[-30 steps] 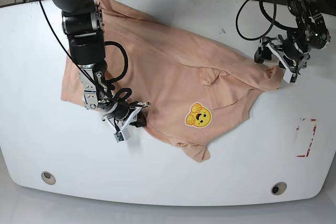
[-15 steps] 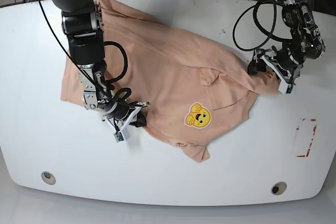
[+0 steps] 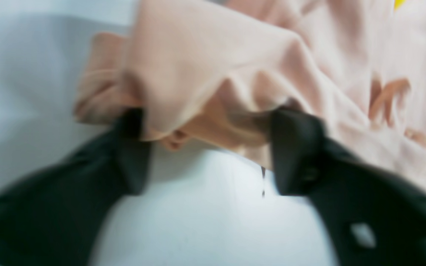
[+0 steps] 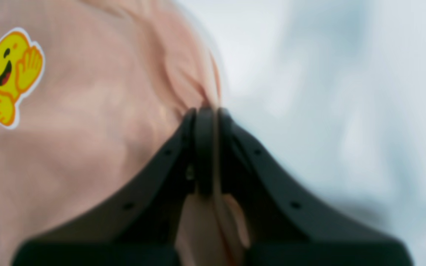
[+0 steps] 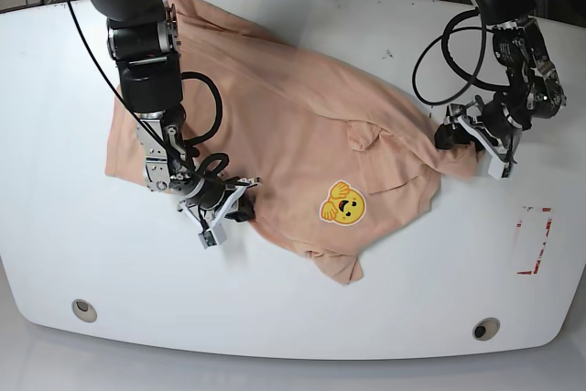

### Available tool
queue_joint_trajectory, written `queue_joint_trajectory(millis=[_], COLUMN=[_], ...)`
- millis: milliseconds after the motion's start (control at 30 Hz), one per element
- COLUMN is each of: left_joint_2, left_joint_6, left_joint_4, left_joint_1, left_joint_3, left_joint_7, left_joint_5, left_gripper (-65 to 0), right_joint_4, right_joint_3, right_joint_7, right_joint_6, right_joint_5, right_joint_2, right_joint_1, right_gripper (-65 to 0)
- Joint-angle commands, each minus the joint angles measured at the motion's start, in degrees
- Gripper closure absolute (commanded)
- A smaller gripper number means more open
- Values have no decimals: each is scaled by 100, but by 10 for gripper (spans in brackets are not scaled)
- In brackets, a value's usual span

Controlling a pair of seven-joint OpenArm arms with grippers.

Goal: Fold the T-shirt properly
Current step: 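Grasp the shirt hem corner with the left gripper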

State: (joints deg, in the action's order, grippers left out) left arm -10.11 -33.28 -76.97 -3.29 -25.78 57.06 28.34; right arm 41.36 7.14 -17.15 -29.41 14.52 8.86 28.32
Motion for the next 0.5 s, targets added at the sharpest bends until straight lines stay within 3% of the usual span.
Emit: queue_joint_trajectory(millis=[0,133,233,467], left_joint_2=[-40,-40,-40,-92], left_joint_6=[-9,-9,18,18], left_joint_4=[150,361,361,35], left_joint_1=[-115,-238,-273,-273], left_joint_3=[7,7,68,358], left_joint_7=[66,66,66,66], left_joint_5=[1,1,-7,1], left_gripper=[-261,-88,-8,0], right_joint_4=[211,501,694,1582], right_joint_3=[3,3,3,-24], right_joint_7=[-74,-101,-241,-725], right_joint_6=[9,9,18,53], right_joint_5=[-59,-59,-59,-50], right_joint_2=[41,50,50,208], right_joint_1=[4,-76,-163,-418], right_gripper=[-2,-2,-2,0])
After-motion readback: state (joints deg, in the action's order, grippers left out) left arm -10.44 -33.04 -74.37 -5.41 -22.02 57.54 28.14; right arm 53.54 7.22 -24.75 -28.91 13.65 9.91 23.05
